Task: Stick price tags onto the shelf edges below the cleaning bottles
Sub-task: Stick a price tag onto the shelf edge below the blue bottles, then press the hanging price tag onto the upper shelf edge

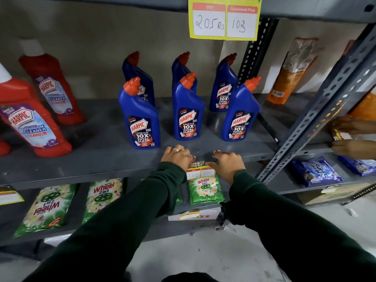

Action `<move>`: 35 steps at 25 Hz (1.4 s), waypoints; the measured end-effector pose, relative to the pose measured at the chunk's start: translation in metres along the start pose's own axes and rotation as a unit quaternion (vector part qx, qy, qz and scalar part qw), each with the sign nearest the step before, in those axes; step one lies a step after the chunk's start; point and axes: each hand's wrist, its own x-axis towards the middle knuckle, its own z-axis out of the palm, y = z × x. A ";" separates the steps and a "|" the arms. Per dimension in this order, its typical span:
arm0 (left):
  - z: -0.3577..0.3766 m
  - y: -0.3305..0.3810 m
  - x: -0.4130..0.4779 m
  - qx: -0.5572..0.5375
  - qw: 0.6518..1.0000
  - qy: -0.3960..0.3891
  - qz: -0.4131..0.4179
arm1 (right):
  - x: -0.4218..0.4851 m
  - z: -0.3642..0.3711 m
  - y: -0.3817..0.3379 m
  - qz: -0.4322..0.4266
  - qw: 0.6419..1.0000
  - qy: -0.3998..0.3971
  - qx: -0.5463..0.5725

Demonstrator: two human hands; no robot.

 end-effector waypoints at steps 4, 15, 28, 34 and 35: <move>-0.003 -0.012 -0.012 -0.038 0.999 -0.008 0.000 | -0.003 0.002 -0.009 0.002 1.000 -0.004 0.019; -0.098 -0.181 -0.126 0.000 0.890 0.447 0.087 | 0.005 -0.028 -0.234 -0.267 0.893 0.342 0.118; -0.289 -0.395 -0.245 -0.044 0.703 0.651 -0.282 | 0.032 -0.217 -0.539 -0.439 0.703 0.539 0.151; -0.296 -0.397 -0.264 -0.344 0.721 0.517 -0.307 | 0.040 -0.237 -0.581 -0.315 0.887 0.304 0.146; -0.299 -0.397 -0.266 -0.343 0.732 0.499 -0.312 | 0.039 -0.238 -0.580 -0.320 0.881 0.305 0.168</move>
